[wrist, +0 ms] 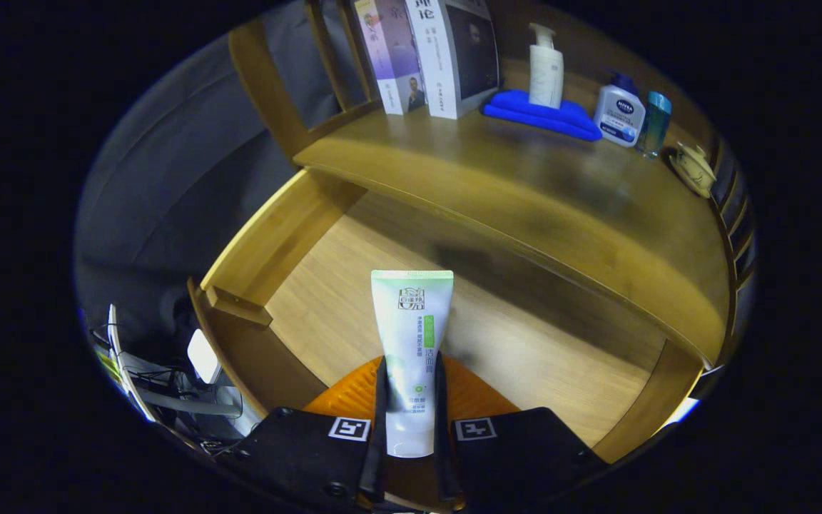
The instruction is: Pull open the drawer, take out the items inside it, and place them on the countertop above the cabinet.
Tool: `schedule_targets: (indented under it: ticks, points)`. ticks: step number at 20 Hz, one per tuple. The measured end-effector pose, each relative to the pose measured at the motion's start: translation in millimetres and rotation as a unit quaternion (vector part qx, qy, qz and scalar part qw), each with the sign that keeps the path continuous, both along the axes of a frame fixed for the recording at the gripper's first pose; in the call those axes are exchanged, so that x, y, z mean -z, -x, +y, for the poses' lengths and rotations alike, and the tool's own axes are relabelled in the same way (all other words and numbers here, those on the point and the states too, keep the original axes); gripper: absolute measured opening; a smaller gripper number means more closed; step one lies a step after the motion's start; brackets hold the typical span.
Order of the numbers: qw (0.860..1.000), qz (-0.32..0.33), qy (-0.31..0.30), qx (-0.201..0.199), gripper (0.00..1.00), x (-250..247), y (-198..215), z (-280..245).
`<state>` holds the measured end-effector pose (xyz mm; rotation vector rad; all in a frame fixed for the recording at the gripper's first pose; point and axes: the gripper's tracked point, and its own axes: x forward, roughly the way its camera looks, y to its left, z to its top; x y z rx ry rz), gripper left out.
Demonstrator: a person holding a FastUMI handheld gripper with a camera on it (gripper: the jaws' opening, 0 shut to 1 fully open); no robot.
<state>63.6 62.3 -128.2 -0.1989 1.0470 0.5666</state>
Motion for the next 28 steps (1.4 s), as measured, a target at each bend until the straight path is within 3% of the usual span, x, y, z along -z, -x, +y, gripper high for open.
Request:
schedule_targets:
  ticks: [7, 15, 28]
  points:
    - [0.997, -0.044, -0.062, 0.019, 0.29, -65, -5, -7]
    - [0.981, -0.115, -0.112, 0.106, 0.29, -116, -70, -32]
    - [0.952, -0.118, -0.134, 0.249, 0.29, -104, -168, -53]
